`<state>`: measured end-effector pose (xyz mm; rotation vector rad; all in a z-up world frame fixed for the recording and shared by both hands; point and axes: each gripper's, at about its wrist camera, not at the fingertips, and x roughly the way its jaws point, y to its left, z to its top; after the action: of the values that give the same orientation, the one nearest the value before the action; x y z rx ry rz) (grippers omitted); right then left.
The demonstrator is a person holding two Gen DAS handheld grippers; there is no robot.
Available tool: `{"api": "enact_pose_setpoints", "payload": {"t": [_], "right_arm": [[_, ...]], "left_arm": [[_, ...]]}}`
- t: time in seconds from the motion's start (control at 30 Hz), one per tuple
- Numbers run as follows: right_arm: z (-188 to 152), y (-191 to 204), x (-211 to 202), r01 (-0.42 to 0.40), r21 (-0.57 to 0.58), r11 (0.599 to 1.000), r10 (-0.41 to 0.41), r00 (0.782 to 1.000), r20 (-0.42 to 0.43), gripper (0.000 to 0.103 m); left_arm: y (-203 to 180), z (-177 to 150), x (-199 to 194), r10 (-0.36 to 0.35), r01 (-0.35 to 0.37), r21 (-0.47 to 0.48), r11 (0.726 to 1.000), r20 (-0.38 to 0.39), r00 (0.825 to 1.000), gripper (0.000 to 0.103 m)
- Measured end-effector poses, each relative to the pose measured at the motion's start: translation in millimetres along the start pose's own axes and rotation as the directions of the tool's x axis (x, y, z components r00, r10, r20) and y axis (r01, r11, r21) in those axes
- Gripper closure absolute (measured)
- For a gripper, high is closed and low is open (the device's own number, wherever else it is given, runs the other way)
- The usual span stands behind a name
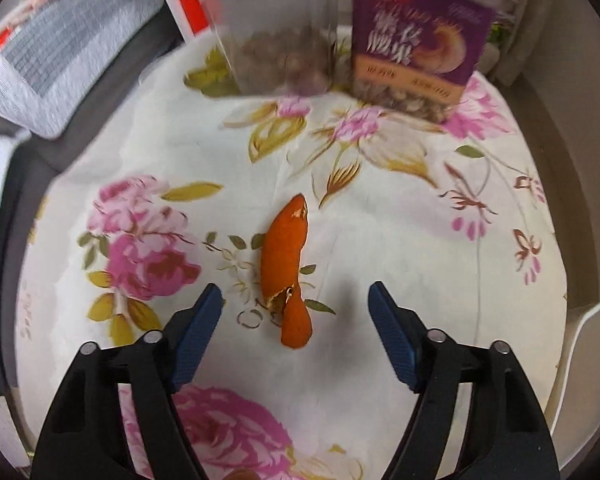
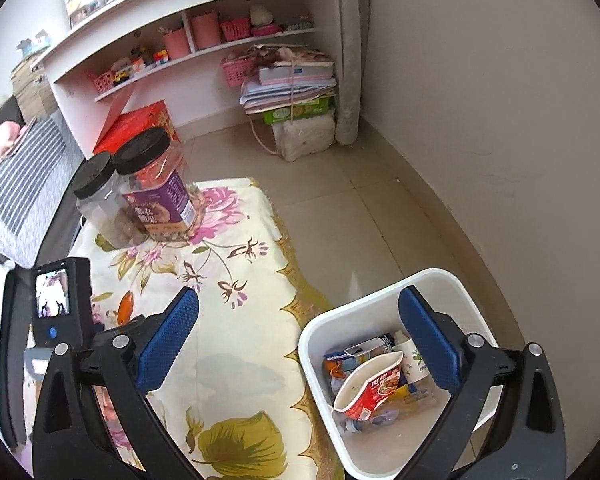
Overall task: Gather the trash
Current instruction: 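Move the left gripper back to the table and grasp the last orange peel, then carry the orange peel over the white bin and open the left gripper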
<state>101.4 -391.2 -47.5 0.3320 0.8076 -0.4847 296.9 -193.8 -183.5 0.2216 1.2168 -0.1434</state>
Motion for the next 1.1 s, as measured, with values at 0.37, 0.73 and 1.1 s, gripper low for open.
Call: {"api": "enact_pose_setpoints", "payload": {"t": [0.37,0.73,1.1], "right_arm": [[-0.7,-3.6,5.4,-0.006,0.009,1.0,0.007,1.0,-0.025,0.007],[-2.6,-37.5,-9.4,0.005,0.066,0.998,-0.005,1.0,-0.007,0.007],[-2.8,-101.8,-42.8,0.025,0.211,0.977,-0.04,0.997,0.066,0.007]], "left_arm": [[-0.8,-2.2,7.3,-0.045,0.044,-0.017,0.999,-0.032,0.998,0.073],[-1.9,-33.1,-39.2,-0.3,0.299,-0.114,0.947,0.016,0.954,0.084],[-95.5,-53.5,-144.7,-0.501,0.492,0.112,0.864,0.071,0.863,0.084]]}}
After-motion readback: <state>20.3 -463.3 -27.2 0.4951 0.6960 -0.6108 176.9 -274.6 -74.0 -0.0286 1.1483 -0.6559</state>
